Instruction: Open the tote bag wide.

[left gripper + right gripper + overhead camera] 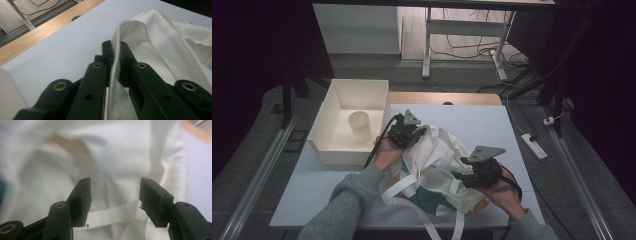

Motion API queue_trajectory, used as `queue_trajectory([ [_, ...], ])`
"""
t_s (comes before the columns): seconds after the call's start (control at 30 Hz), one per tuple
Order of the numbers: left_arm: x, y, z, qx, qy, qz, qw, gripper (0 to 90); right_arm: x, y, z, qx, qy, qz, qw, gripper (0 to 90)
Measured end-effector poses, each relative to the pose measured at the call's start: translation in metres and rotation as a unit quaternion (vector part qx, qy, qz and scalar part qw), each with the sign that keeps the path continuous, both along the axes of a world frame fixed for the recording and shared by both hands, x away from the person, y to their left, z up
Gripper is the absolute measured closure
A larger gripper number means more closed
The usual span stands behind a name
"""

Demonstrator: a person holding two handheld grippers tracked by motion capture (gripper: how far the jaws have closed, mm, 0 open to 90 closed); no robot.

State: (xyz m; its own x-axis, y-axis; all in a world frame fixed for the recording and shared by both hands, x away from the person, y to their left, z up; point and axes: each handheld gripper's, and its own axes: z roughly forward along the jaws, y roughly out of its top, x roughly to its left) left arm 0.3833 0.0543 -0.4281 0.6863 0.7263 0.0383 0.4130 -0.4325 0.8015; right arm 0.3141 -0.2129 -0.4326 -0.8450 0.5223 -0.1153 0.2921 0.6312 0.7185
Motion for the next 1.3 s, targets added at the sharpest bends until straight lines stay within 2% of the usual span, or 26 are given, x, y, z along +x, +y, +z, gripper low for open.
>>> queue_trajectory([
  [0.07, 0.0, 0.001, 0.0, 0.001, 0.001, -0.001, 1.0, 86.2, 0.013, 0.006, -0.011, -0.009, 0.01, 0.003, 0.9999, 43.2],
  [0.13, 0.0, 0.002, -0.001, 0.001, 0.004, -0.002, 1.0, 86.2, 0.021, 0.013, -0.018, -0.032, 0.007, 0.004, 0.9995, 44.4],
  [0.37, 0.0, 0.005, -0.003, 0.003, 0.005, -0.002, 1.0, 86.2, 0.036, 0.03, -0.037, -0.079, 0.012, 0.01, 0.9968, 56.4],
  [0.43, 0.0, 0.005, -0.004, 0.004, 0.005, -0.002, 1.0, 86.2, 0.037, 0.032, -0.042, -0.094, 0.0, 0.014, 0.9954, 72.3],
  [0.47, 0.0, 0.006, -0.005, 0.003, 0.006, -0.001, 1.0, 86.2, 0.038, 0.032, -0.043, -0.09, -0.012, 0.011, 0.9958, 80.6],
  [0.5, 0.0, 0.007, -0.005, 0.001, 0.007, 0.0, 1.0, 86.2, 0.039, 0.03, -0.041, -0.081, -0.012, 0.004, 0.9966, 87.1],
  [0.6, -0.001, 0.009, -0.004, -0.01, 0.004, 0.001, 0.9999, 86.2, 0.045, 0.019, -0.028, -0.045, -0.013, -0.012, 0.9988, 88.4],
  [0.67, -0.003, 0.01, -0.002, -0.018, -0.003, 0.002, 0.9998, 86.1, 0.046, 0.014, -0.015, -0.039, -0.029, -0.018, 0.9986, 88.5],
  [0.8, -0.007, 0.008, 0.002, -0.025, -0.021, 0.003, 0.9995, 86.1, 0.044, 0.006, 0.02, -0.005, -0.054, -0.031, 0.998, 88.6],
  [0.9, -0.006, 0.006, 0.004, -0.019, -0.03, 0.008, 0.9993, 86.1, 0.046, 0.006, 0.036, -0.006, -0.072, -0.04, 0.9966, 88.6],
  [1.0, -0.001, 0.004, 0.001, -0.011, -0.027, 0.014, 0.9995, 86.1, 0.062, 0.009, 0.031, -0.016, -0.067, -0.057, 0.996, 88.5],
  [1.03, 0.002, 0.003, 0.0, -0.009, -0.024, 0.016, 0.9996, 86.1, 0.069, 0.009, 0.027, -0.018, -0.058, -0.062, 0.9962, 88.6],
  [1.13, 0.008, 0.001, -0.003, 0.002, -0.019, 0.023, 0.9996, 86.0, 0.092, 0.009, 0.012, -0.003, -0.027, -0.075, 0.9968, 88.5],
  [1.3, 0.011, -0.005, -0.005, 0.018, -0.024, 0.029, 0.9991, 85.5, 0.117, 0.015, -0.008, -0.009, -0.001, -0.089, 0.996, 88.5],
])
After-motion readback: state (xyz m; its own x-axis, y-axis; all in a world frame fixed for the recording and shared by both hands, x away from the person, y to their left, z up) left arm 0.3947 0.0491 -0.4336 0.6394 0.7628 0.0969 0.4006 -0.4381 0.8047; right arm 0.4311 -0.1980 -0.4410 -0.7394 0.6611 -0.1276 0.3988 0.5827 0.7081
